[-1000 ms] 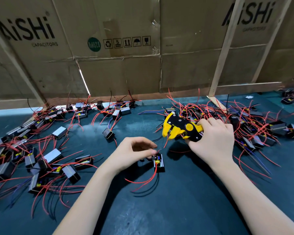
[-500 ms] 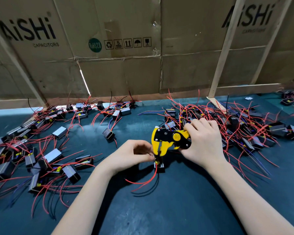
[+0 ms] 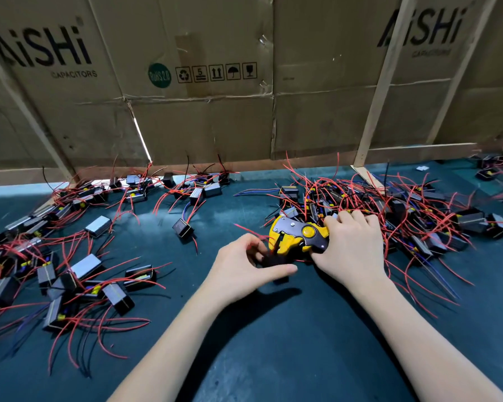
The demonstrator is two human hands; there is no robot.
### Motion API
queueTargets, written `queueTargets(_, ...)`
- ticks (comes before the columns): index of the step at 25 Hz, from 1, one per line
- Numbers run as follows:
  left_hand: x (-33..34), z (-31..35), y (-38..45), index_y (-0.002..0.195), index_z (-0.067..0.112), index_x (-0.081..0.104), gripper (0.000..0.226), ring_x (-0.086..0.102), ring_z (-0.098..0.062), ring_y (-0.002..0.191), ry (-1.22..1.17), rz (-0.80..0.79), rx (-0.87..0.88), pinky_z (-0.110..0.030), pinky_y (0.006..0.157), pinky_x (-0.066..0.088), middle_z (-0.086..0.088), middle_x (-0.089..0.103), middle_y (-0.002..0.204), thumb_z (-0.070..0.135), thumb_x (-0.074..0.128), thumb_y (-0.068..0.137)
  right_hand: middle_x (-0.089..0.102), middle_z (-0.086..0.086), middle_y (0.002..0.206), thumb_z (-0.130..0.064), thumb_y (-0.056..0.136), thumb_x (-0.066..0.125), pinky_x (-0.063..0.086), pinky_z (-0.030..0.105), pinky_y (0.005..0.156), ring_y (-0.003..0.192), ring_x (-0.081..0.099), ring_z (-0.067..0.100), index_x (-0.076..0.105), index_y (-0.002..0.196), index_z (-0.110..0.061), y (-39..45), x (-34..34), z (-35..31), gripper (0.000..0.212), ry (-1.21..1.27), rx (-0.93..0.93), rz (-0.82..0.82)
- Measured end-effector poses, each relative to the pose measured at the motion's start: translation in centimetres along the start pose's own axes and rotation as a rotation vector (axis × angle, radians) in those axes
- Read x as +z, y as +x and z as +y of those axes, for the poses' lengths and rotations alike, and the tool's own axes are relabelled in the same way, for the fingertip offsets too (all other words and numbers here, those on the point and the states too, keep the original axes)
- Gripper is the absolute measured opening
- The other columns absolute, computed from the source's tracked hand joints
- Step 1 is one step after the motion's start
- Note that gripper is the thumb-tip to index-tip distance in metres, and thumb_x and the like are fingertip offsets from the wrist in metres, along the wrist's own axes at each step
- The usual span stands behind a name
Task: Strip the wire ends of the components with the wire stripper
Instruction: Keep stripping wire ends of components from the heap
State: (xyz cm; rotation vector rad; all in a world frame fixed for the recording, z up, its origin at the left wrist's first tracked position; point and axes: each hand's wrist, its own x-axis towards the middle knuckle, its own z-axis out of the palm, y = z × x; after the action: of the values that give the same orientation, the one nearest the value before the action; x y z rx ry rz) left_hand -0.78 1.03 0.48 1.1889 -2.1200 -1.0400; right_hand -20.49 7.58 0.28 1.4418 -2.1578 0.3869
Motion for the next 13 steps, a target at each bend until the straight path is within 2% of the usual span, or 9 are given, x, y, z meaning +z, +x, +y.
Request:
queueTargets(3, 1.9, 0.7, -0.4, 0.089, 0.021, 0.055, 0.044, 0.057, -0.015, 0.089, 0.217, 0.138, 0.044, -0.031, 0.078, 0.048, 0.008, 0.063, 0.089, 0.048, 0.082, 0.067, 0.062, 0.013, 0.074, -0.039, 0.053, 0.081, 0.037, 0.040, 0.072, 0.076, 0.056, 0.033, 0.062, 0.072, -0.007, 0.0, 0.1, 0.0, 0.041, -0.014, 0.002, -0.017)
queueTargets(4, 1.9, 0.7, -0.5, 0.091, 0.021, 0.056, 0.039, 0.057, -0.017, 0.090, 0.195, 0.141, 0.064, -0.031, 0.079, 0.048, 0.007, 0.064, 0.090, 0.041, 0.082, 0.070, 0.062, 0.013, 0.074, -0.039, 0.053, 0.080, 0.037, 0.040, 0.073, 0.076, 0.056, 0.033, 0.061, 0.071, -0.008, 0.0, 0.1, 0.0, 0.040, -0.019, 0.012, -0.029)
queueTargets(7, 0.5, 0.2, 0.0, 0.090, 0.019, 0.063, 0.024, 0.062, -0.010, 0.084, -0.012, 0.132, 0.135, -0.015, 0.076, 0.044, 0.009, 0.070, 0.087, 0.023, 0.081, 0.076, 0.063, 0.009, 0.078, -0.044, 0.060, 0.074, 0.034, 0.038, 0.075, 0.081, 0.056, 0.031, 0.061, 0.074, -0.012, 0.1, 0.2, 0.2, 0.037, -0.034, 0.064, -0.066)
queueTargets(8, 0.0, 0.0, 0.2, 0.090, 0.018, 0.064, 0.020, 0.064, -0.009, 0.083, -0.078, 0.135, 0.143, -0.015, 0.078, 0.045, 0.008, 0.071, 0.086, 0.016, 0.080, 0.077, 0.063, 0.007, 0.080, -0.046, 0.063, 0.072, 0.033, 0.038, 0.076, 0.083, 0.056, 0.031, 0.062, 0.077, -0.013, 0.1, 0.3, 0.3, 0.037, -0.025, 0.084, -0.071)
queueTargets(11, -1.1, -0.3, 0.5, 0.093, 0.013, 0.065, 0.021, 0.069, -0.014, 0.087, -0.223, 0.101, 0.123, -0.029, 0.088, 0.052, 0.001, 0.074, 0.090, 0.002, 0.075, 0.079, 0.065, 0.006, 0.084, -0.050, 0.066, 0.070, 0.032, 0.038, 0.076, 0.088, 0.058, 0.032, 0.067, 0.086, -0.015, 0.3, 0.1, 0.9, 0.041, 0.051, 0.163, -0.065)
queueTargets(13, -1.6, -0.5, 0.6, 0.093, 0.011, 0.065, 0.022, 0.070, -0.020, 0.092, -0.283, 0.067, 0.142, -0.036, 0.093, 0.053, -0.003, 0.075, 0.096, -0.005, 0.072, 0.079, 0.066, 0.007, 0.085, -0.053, 0.066, 0.072, 0.034, 0.038, 0.075, 0.088, 0.059, 0.033, 0.066, 0.085, -0.016, 0.5, -0.1, 1.4, 0.042, 0.128, 0.237, -0.027)
